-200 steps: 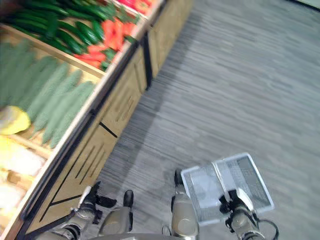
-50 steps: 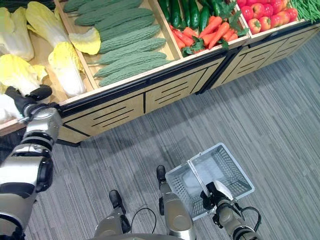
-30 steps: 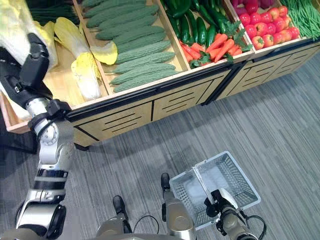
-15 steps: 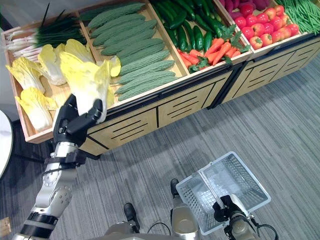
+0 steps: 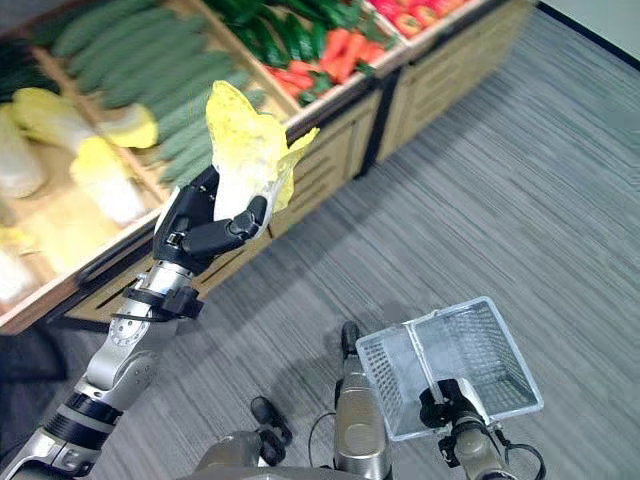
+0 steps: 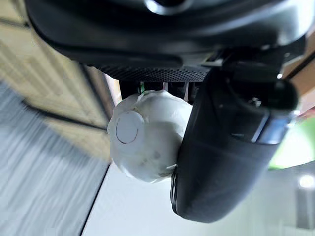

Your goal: Get the vegetables into the basket

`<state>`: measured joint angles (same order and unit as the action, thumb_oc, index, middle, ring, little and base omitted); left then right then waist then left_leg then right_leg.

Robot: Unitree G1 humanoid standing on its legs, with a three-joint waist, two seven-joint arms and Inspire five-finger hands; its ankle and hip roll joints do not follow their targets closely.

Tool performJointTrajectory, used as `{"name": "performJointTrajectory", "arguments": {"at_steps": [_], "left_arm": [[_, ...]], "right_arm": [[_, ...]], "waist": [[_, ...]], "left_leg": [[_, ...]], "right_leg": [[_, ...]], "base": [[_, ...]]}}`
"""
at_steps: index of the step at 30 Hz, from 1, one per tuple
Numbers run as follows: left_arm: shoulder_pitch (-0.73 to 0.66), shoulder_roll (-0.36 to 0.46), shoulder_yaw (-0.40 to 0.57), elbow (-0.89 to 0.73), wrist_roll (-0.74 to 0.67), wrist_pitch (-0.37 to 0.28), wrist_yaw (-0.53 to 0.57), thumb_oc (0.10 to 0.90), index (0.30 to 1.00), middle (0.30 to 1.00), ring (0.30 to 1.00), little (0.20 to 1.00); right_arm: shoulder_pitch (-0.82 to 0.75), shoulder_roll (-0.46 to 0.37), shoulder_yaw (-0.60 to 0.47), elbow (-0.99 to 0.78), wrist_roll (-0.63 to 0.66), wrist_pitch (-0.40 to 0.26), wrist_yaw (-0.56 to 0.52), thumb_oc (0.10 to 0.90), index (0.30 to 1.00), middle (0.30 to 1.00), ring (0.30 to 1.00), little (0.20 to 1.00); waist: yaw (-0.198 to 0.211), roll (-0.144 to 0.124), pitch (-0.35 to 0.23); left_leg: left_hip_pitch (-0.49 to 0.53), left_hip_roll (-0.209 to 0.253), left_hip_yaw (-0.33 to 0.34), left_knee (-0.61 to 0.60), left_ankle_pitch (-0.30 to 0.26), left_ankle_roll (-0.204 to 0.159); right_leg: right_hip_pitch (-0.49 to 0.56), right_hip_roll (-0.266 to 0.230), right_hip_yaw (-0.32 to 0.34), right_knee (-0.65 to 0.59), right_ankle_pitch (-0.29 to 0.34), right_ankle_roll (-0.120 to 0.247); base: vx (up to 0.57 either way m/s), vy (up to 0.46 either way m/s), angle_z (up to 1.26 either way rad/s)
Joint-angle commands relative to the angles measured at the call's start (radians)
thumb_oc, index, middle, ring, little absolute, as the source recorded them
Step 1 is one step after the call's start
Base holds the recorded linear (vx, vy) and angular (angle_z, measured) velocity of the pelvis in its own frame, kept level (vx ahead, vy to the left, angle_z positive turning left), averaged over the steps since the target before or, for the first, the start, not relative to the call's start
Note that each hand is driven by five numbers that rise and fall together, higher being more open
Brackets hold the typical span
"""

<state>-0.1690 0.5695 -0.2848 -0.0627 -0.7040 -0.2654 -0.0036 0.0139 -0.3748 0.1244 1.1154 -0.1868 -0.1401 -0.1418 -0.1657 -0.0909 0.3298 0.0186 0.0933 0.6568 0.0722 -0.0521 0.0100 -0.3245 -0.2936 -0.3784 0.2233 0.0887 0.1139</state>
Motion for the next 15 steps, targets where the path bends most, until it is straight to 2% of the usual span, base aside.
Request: {"name": "performJointTrajectory", "arguments": {"at_steps": [1, 2, 3, 5, 8, 11, 15], "left_arm": [[-0.009, 0.008, 0.121, -0.201, 0.036, -0.088, -0.008, 0.4, 0.3, 0.3, 0.3, 0.3], [-0.006, 0.008, 0.123, -0.204, 0.036, -0.087, -0.008, 0.4, 0.3, 0.3, 0.3, 0.3], [0.02, 0.014, 0.125, -0.228, 0.046, -0.079, -0.025, 0.4, 0.3, 0.3, 0.3, 0.3], [0.034, 0.021, 0.124, -0.24, 0.048, -0.077, -0.035, 0.4, 0.3, 0.3, 0.3, 0.3], [0.028, 0.025, 0.118, -0.242, 0.052, -0.08, -0.036, 0.4, 0.3, 0.3, 0.3, 0.3], [0.02, 0.017, 0.109, -0.252, 0.051, -0.079, -0.029, 0.4, 0.3, 0.3, 0.3, 0.3], [0.009, 0.002, 0.093, -0.247, 0.045, -0.077, -0.027, 0.4, 0.3, 0.3, 0.3, 0.3]], "right_arm": [[0.072, -0.02, 0.093, 0.018, -0.035, 0.001, 0.014, 0.4, 0.3, 0.3, 0.3, 0.3], [0.072, -0.021, 0.094, 0.019, -0.035, 0.001, 0.014, 0.4, 0.3, 0.3, 0.3, 0.3], [0.069, -0.019, 0.096, 0.034, -0.041, 0.003, 0.014, 0.4, 0.3, 0.3, 0.3, 0.3], [0.069, -0.019, 0.095, 0.041, -0.035, -0.002, 0.007, 0.4, 0.3, 0.3, 0.3, 0.3], [0.066, -0.023, 0.099, 0.036, -0.022, -0.007, -0.001, 0.4, 0.3, 0.3, 0.3, 0.3], [0.065, -0.021, 0.104, 0.027, -0.019, -0.011, -0.001, 0.4, 0.3, 0.3, 0.3, 0.3], [0.066, -0.025, 0.099, 0.031, -0.018, -0.007, -0.003, 0.4, 0.3, 0.3, 0.3, 0.3]], "waist": [[0.032, 0.006, -0.056], [0.033, 0.006, -0.057], [0.036, 0.004, -0.079], [0.038, -0.001, -0.096], [0.047, -0.009, -0.104], [0.05, -0.006, -0.089], [0.042, 0.004, -0.083]], "left_leg": [[-0.012, 0.045, -0.029, 0.01, 0.006, -0.062], [-0.01, 0.045, -0.028, 0.008, 0.007, -0.062], [-0.006, 0.047, 0.001, -0.011, 0.019, -0.062], [0.003, 0.039, 0.013, -0.03, 0.025, -0.065], [0.009, 0.035, 0.038, -0.03, 0.028, -0.071], [0.008, 0.053, 0.056, 0.002, 0.029, -0.08], [-0.002, 0.073, 0.046, 0.035, 0.028, -0.094]], "right_leg": [[0.072, -0.09, -0.005, 0.085, 0.09, 0.103], [0.071, -0.09, -0.003, 0.086, 0.09, 0.103], [0.109, -0.071, 0.004, 0.09, 0.086, 0.108], [0.124, -0.038, 0.032, 0.066, 0.083, 0.11], [0.166, -0.019, 0.005, -0.012, 0.073, 0.109], [0.164, -0.007, -0.008, -0.023, 0.052, 0.099], [0.176, 0.003, -0.015, -0.047, 0.028, 0.087]], "base": [[-0.11, 0.076, -0.89], [-0.06, 0.03, -1.31], [-0.01, 0.017, -1.47], [0.01, 0.006, -1.03], [-0.01, -0.046, -0.26], [0.0, -0.086, -0.37], [0.04, -0.111, -0.03]]}}
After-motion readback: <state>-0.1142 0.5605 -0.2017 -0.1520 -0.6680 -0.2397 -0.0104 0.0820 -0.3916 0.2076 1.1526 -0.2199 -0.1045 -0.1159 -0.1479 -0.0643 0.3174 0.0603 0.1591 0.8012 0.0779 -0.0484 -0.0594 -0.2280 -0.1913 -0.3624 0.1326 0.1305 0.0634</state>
